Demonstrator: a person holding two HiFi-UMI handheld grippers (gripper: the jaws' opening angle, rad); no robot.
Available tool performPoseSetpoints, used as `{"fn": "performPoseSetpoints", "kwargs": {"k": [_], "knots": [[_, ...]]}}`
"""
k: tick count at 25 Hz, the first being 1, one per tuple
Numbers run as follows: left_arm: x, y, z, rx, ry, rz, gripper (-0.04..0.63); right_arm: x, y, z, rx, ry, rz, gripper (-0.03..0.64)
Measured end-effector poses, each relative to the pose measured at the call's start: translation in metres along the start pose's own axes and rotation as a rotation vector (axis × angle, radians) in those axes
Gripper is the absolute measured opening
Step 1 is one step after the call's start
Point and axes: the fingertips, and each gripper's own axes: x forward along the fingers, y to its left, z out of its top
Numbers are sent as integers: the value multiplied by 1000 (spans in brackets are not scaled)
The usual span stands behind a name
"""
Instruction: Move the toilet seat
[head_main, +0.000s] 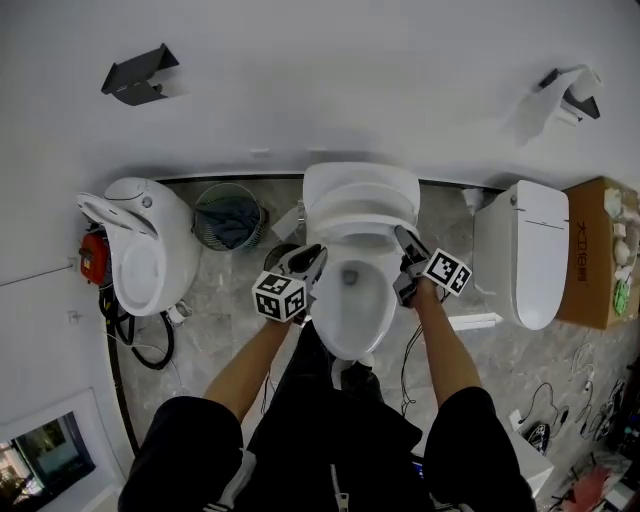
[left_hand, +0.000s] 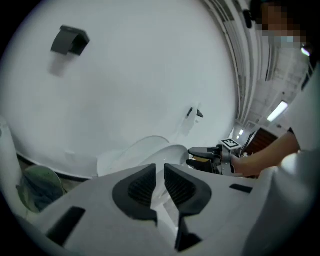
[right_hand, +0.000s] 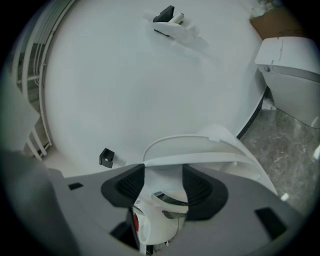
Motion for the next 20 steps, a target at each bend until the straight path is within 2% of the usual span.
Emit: {"fn": "performPoseSetpoints", "kwargs": {"k": [2,5,12,17,20], "knots": [[-10,-2,9,96,-14,23,14,8,-1,7,7,-14,-5,238],[-24,-3,14,159,-16,30,2,20,-3,15,14,-27,-14,233],[-49,6,8,157,5,45,0,41,-11,34,-18,-30,-61,215],[-66,-4,6,149,0,53,0,34,-15,43,-65,-44,-93,193],[-74,-14,8,162,-17,57,0,15,-1,41,-123,-56,-81,132]]}}
